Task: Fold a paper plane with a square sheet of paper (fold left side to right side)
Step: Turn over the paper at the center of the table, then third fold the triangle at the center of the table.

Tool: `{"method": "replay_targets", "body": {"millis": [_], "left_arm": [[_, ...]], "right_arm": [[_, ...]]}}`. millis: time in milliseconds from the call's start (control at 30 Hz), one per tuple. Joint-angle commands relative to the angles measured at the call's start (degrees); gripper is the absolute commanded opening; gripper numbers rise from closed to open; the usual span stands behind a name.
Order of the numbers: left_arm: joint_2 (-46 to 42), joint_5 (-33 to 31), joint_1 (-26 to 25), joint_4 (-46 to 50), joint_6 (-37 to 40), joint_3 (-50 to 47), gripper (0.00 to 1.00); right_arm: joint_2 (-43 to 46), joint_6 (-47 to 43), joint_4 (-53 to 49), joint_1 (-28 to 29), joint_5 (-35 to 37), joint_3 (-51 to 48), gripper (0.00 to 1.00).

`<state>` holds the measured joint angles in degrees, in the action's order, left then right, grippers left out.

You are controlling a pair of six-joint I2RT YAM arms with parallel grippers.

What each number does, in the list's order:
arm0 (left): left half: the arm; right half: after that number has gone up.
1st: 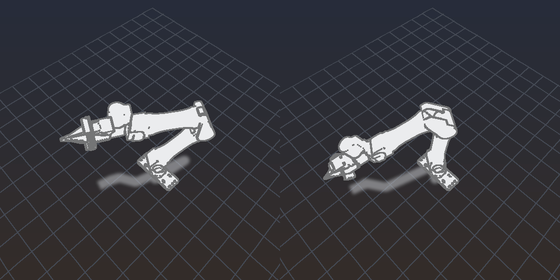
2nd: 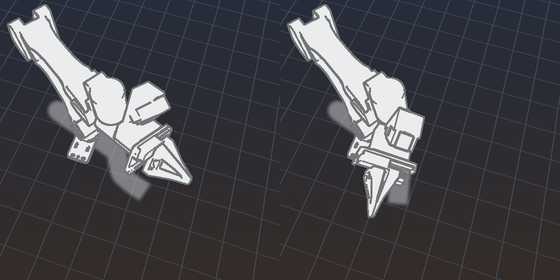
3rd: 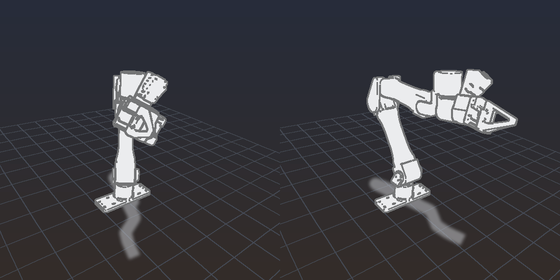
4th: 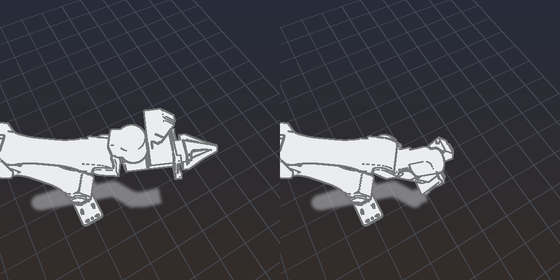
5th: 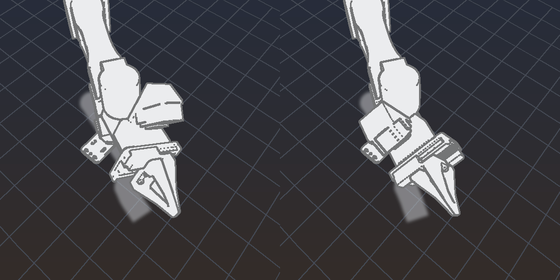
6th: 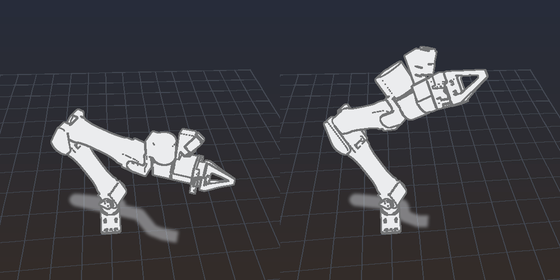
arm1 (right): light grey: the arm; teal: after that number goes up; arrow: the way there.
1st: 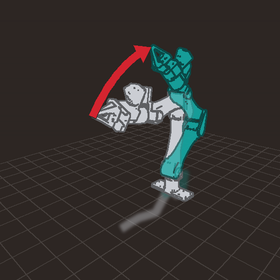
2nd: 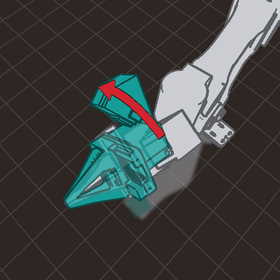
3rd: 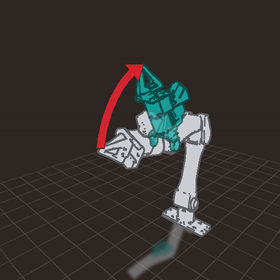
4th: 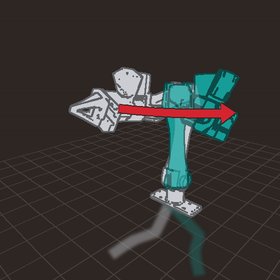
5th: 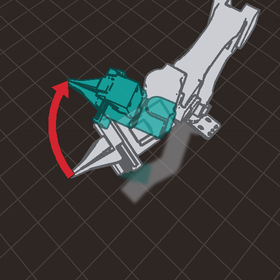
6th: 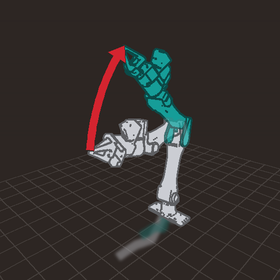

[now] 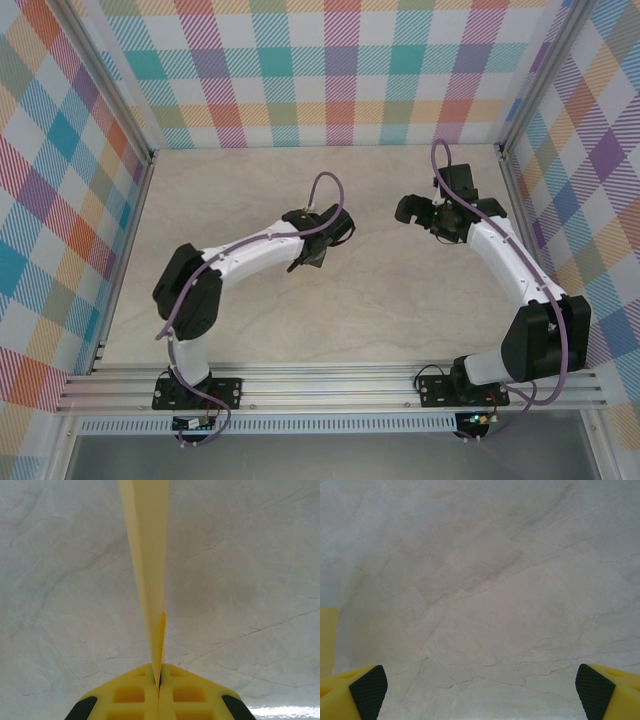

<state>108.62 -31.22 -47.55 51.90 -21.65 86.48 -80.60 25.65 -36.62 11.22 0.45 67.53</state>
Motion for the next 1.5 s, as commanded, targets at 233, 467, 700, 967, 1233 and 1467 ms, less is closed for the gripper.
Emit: {"method": "replay_targets", "body": {"millis": [233,467,700,967,1233,1467], "left_arm": [[15.5,8.8,-1.0,9.7,-4.2,16.5,0.19],[17.8,21.4,-0.1,6.7,-1.1,24.4,0.52],[4.6,34.6,5.6,-8.5,-2.5,11.8,0.67],[-8.7,46.3,19.9,-24.3,-7.3,-12.0,0.74],[-9.7,54.7,27.0,-35.3,-12.1,-23.4,0.72],[-7.6,55.4,27.5,-38.6,-13.7,-25.2,0.71]], "right_arm": [[1.2,0.1,-1.1,-0.6,1.9,-2.5,1.0],[0.8,-2.8,-0.7,-0.6,-2.4,-4.0,1.0],[-5.1,-2.3,5.0,-0.4,-23.4,-3.5,0.97],[-22.1,0.7,12.3,9.3,-31.8,5.4,0.86],[-38.7,2.8,16.0,15.5,-31.6,21.5,0.87],[-47.3,1.6,11.6,16.1,-29.9,31.8,0.88]]}}
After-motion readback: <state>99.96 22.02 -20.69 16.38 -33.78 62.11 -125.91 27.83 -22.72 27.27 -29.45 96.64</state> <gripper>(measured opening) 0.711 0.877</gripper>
